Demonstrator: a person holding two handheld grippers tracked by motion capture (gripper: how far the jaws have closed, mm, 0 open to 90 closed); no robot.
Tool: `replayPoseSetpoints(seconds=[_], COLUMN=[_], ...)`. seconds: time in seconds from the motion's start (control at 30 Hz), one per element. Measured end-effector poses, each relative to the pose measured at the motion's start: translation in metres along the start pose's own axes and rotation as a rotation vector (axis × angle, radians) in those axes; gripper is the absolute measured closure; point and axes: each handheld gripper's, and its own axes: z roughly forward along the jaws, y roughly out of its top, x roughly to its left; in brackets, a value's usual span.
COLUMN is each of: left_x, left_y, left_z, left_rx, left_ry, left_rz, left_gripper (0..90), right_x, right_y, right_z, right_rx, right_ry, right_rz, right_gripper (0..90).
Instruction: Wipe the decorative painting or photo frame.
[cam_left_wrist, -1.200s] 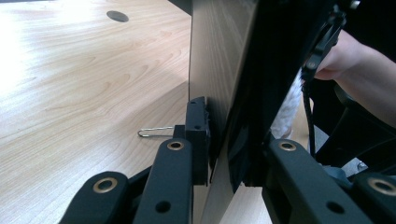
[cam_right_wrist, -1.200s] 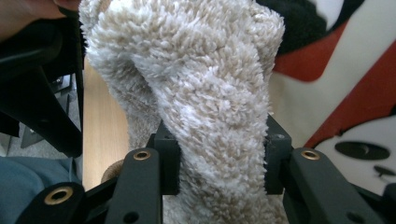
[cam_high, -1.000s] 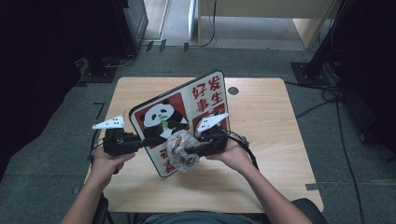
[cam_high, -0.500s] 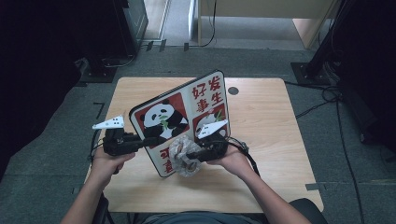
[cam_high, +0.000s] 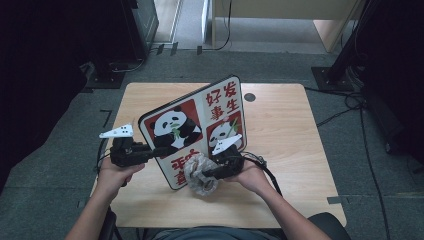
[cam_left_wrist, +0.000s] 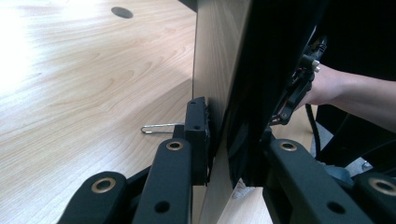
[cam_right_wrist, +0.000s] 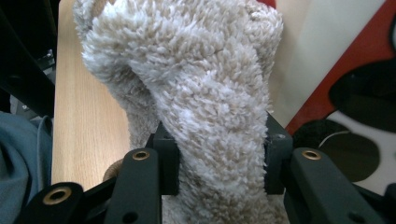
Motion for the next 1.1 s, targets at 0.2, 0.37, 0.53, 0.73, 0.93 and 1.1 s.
replayPoseSetpoints(seconds=[0.2, 0.37, 0.53, 0.73, 0.93, 1.1], left_x=[0.001, 0.000, 0.002, 0.003, 0.002, 0.002], left_y=[0.000, 0.000, 0.000, 0.000, 0.000, 0.001], left_z=[0.000, -0.001, -0.002, -0.003, -0.003, -0.004], left_rx=[-0.004, -0.005, -0.003, -0.002, 0.001, 0.018], left_ry=[-0.010, 0.011, 0.008, 0.006, 0.007, -0.003], left_rz=[-0.005, -0.005, -0.021, -0.025, -0.014, -0.022], left_gripper=[77.2, 76.7, 76.6, 76.3, 76.6, 76.3], right_x=[-0.002, -0.001, 0.002, 0.005, 0.009, 0.011], right_y=[-0.006, -0.003, 0.001, 0.010, 0.021, 0.030], right_z=[0.006, 0.001, -0.006, -0.014, -0.026, -0.035], right_rx=[0.047, 0.047, 0.033, 0.019, -0.007, -0.014], right_ry=[0.013, 0.022, 0.032, 0.046, 0.044, 0.034], right_rz=[0.009, 0.016, 0.031, 0.040, 0.052, 0.068], right_gripper=[60.5, 61.1, 61.4, 61.8, 62.0, 62.0])
